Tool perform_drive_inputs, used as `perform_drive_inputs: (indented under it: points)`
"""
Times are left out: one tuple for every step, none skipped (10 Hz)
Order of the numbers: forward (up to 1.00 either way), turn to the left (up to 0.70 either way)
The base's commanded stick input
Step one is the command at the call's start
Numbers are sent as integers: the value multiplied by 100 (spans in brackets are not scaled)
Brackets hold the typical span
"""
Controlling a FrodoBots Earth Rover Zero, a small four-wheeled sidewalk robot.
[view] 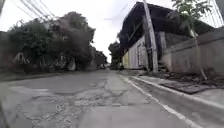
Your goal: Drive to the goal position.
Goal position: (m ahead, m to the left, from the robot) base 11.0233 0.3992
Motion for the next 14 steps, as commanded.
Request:
perform_drive_inputs:
  points:
    - [100, 0]
    - [100, 0]
    - [100, 0]
    - [100, 0]
    - [100, 0]
    - [100, 0]
    - [100, 0]
    - [100, 0]
    - [100, 0]
    - [100, 0]
    - [100, 0]
    - [100, 0]
    - [100, 0]
    - [100, 0]
